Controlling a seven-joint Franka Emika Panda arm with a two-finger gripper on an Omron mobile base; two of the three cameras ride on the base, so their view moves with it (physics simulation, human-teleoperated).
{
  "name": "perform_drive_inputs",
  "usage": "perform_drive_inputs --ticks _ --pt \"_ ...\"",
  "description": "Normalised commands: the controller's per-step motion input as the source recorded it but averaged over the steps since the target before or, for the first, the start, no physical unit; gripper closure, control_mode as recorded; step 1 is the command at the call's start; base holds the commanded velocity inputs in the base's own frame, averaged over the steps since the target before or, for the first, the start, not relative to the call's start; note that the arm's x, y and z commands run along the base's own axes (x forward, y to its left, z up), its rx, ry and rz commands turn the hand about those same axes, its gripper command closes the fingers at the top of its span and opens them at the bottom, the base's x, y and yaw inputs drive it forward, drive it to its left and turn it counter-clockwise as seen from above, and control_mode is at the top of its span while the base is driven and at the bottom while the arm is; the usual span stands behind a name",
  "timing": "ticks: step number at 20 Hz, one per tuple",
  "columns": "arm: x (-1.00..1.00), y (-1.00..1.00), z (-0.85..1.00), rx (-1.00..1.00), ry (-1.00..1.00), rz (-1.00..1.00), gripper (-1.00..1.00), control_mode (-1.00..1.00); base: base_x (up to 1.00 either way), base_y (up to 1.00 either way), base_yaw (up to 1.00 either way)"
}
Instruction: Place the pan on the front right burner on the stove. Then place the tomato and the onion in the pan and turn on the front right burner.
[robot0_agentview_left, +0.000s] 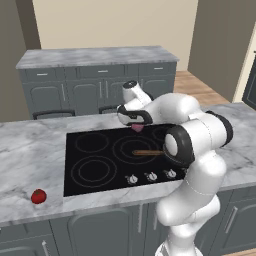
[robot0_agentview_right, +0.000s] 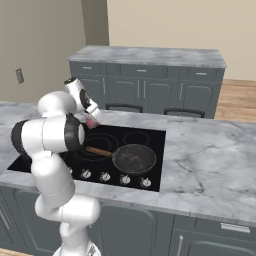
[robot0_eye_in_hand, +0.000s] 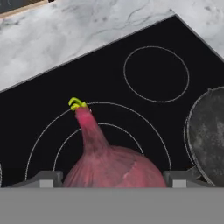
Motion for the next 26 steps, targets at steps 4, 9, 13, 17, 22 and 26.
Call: perform_drive_inputs --ticks 4,9,13,17,22,26 --pt "-0.17 -0.88 0.0 0.03 0.04 -0.19 1.0 -1.0 0.0 0.0 0.0" --pt "-0.17 -0.86 0.0 0.04 0.05 -0.18 1.0 -1.0 0.0 0.0 0.0" --pt "-0.21 -0.77 0.0 0.05 0.08 -0.17 1.0 -1.0 0.0 0.0 0.0" --pt "-0.26 -0.69 -0.02 0.06 0.08 -0.14 1.0 -1.0 0.0 0.0 0.0" --pt "-0.25 -0.44 -0.14 0.05 0.02 -0.07 1.0 -1.0 0.0 0.0 0.0" --pt "-0.03 -0.29 -0.38 0.02 0.0 0.0 1.0 -1.0 0.0 0.0 0.0"
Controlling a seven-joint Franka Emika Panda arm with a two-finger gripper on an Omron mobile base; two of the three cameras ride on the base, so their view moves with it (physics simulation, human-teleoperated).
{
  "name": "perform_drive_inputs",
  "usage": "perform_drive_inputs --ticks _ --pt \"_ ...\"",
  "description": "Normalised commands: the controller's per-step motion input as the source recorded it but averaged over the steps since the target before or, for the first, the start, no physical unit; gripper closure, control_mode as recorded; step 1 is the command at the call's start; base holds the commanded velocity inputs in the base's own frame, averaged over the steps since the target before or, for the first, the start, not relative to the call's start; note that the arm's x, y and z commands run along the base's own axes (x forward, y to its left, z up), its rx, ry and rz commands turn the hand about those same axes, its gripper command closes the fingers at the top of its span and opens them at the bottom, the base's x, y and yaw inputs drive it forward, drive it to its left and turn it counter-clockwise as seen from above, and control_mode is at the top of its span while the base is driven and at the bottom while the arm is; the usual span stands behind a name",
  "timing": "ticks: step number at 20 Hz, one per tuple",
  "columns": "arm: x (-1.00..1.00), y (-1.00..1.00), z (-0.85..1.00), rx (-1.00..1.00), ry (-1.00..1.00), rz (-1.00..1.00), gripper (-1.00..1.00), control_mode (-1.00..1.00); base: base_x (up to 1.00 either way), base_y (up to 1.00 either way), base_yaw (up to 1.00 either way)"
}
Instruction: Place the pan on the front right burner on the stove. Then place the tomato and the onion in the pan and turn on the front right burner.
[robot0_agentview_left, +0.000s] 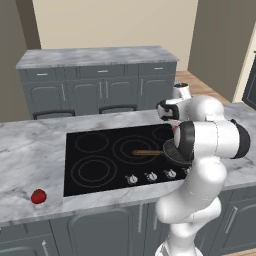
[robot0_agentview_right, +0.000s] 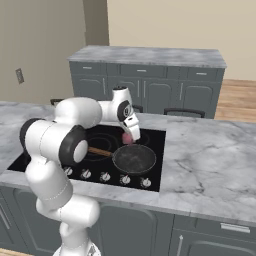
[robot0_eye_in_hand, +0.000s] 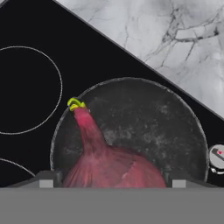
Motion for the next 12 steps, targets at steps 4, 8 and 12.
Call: perform_drive_inputs --ticks 4,8,12 --pt "0.0 -0.31 -0.38 0.0 0.0 0.0 1.0 -1.0 0.0 0.0 0.0" --pt "0.0 -0.22 -0.31 0.0 0.0 0.0 1.0 -1.0 0.0 0.0 0.0" --pt "0.04 -0.17 -0.3 0.0 0.0 0.0 1.0 -1.0 0.0 0.0 0.0"
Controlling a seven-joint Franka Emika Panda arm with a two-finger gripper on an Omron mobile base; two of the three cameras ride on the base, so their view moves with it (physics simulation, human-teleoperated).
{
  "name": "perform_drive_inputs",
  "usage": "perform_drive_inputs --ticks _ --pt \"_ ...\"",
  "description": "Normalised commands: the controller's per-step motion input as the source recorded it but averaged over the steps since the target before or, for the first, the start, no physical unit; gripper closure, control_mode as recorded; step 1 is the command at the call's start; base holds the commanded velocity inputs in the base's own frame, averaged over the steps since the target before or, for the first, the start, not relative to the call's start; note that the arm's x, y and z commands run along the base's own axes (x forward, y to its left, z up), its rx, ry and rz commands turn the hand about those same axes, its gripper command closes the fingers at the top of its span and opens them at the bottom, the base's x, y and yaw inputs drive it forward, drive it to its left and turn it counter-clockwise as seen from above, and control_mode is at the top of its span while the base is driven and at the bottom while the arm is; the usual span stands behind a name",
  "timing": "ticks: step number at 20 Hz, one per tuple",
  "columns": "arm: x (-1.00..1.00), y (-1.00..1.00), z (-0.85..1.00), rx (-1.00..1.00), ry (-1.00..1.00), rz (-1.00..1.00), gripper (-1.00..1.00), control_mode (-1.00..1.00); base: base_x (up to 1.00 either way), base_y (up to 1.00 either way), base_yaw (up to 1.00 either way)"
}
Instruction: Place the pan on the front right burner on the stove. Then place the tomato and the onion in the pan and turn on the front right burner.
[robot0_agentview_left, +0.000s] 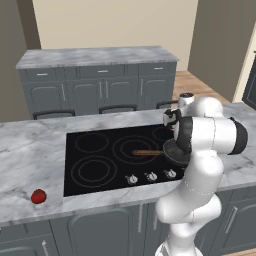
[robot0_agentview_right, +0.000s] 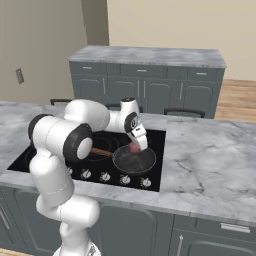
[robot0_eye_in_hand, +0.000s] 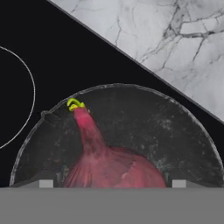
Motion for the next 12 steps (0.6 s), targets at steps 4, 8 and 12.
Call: perform_drive_inputs --ticks 4,8,12 --pt "0.15 -0.16 -0.29 0.0 0.0 0.0 1.0 -1.0 0.0 0.0 0.0" --pt "0.1 -0.18 -0.31 0.0 0.0 0.0 1.0 -1.0 0.0 0.0 0.0" --pt "0.0 -0.07 -0.19 0.0 0.0 0.0 1.0 -1.0 0.0 0.0 0.0"
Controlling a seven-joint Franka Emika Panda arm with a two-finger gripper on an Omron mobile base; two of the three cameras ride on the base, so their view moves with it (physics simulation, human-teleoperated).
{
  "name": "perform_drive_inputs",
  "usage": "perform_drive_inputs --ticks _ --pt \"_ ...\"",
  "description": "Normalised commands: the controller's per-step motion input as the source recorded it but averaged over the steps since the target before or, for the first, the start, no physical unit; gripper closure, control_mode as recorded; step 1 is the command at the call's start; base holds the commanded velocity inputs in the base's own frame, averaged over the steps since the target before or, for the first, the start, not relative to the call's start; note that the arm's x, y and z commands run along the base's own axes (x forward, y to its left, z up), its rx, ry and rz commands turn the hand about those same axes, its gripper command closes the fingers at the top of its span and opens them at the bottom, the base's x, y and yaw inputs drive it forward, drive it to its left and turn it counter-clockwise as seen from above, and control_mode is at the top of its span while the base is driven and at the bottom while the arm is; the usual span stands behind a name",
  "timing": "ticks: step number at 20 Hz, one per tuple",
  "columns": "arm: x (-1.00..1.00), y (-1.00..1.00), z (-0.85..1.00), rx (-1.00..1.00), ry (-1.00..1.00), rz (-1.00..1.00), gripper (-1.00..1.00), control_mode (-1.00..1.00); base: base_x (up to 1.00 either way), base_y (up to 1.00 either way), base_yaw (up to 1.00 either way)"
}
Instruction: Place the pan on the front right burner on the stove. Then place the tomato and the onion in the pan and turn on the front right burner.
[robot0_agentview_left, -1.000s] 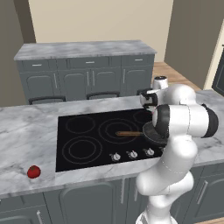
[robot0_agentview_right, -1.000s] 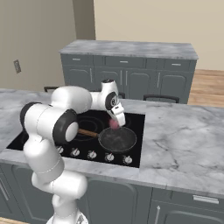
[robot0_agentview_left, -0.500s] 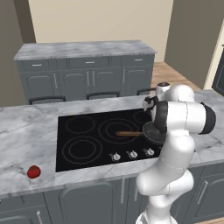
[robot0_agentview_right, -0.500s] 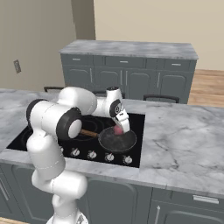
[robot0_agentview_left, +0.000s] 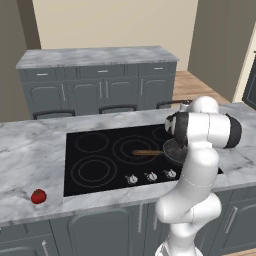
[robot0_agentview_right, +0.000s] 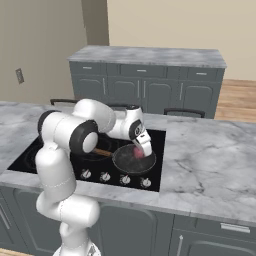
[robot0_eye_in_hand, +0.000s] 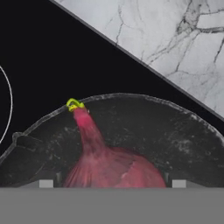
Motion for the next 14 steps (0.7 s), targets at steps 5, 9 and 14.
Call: perform_drive_inputs --ticks 5,9,14 --pt "0.0 0.0 -0.07 0.0 0.0 0.0 -1.0 -1.0 0.0 0.0 0.0" --pt "0.0 0.0 0.0 0.0 0.0 0.0 -1.0 -1.0 0.0 0.0 0.0" --pt "-0.06 0.0 0.09 0.0 -0.06 0.0 -1.0 -1.0 0.0 0.0 0.0"
